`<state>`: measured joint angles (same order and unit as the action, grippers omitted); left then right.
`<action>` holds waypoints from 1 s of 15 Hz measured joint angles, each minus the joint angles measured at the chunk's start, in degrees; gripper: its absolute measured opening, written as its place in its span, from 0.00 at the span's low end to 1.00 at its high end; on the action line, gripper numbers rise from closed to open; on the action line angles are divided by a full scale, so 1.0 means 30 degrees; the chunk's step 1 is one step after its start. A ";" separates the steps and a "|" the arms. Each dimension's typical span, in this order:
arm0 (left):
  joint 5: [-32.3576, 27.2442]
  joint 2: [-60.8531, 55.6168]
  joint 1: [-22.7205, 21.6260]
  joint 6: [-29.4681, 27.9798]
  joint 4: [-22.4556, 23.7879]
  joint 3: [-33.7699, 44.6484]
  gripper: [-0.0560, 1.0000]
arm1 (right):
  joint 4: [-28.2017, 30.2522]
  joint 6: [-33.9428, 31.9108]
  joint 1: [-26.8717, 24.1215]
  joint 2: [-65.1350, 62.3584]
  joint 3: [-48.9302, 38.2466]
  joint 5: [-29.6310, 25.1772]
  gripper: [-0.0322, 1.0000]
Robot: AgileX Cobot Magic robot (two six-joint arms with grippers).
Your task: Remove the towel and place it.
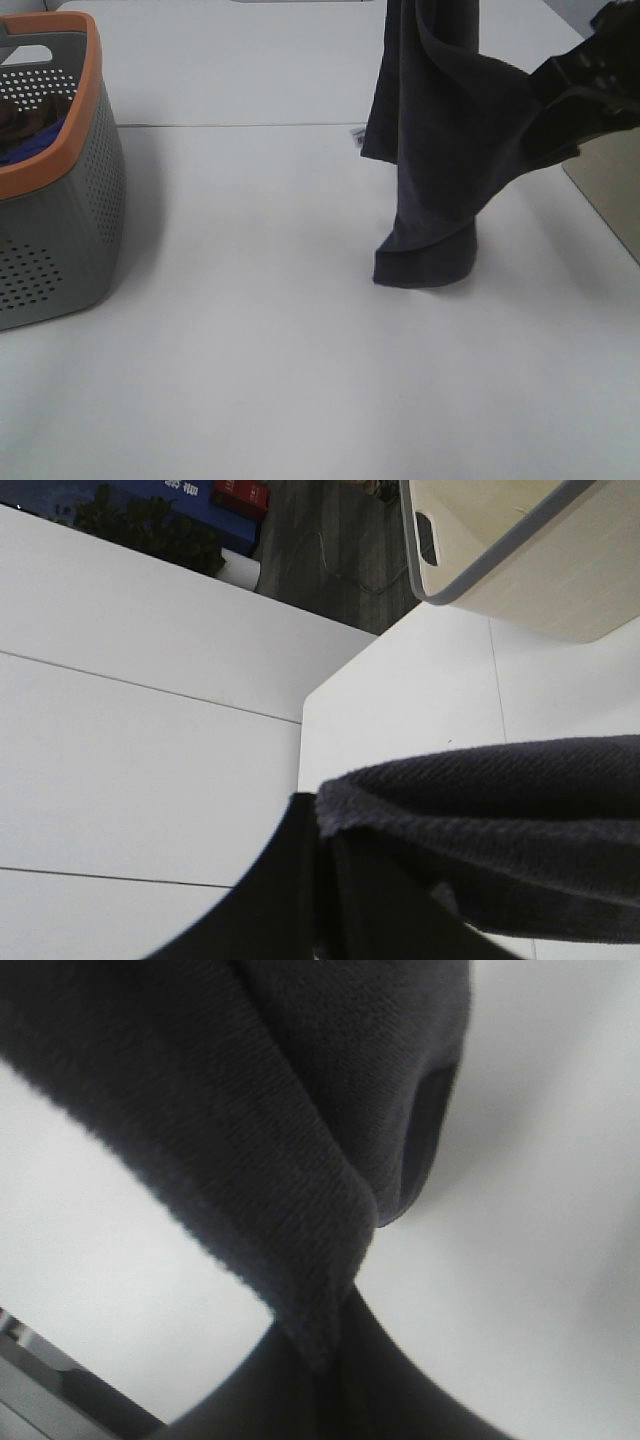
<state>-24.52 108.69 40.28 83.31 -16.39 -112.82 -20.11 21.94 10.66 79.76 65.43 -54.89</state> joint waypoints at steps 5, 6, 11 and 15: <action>0.0000 0.0172 0.0000 -0.7525 0.4947 0.0000 0.05 | 0.5176 -0.2235 0.0000 -0.0019 0.4068 -0.2636 0.03; -0.0115 0.0172 -0.0076 -1.0141 0.6513 0.0000 0.05 | 0.5653 -0.2235 0.0000 -0.0019 0.4526 -0.2884 0.03; -0.4488 0.0210 -0.0420 -1.9500 1.1860 0.0000 0.05 | 0.7334 -0.2158 0.0000 0.0936 0.6207 -0.2559 0.03; -0.4068 0.0363 -0.0707 -2.0588 1.1994 0.0000 0.05 | 0.7525 -0.1642 0.0000 0.3132 0.7468 -0.1394 0.03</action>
<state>-36.73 109.78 38.16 21.54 19.60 -112.82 2.46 17.02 10.66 89.15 87.83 -59.07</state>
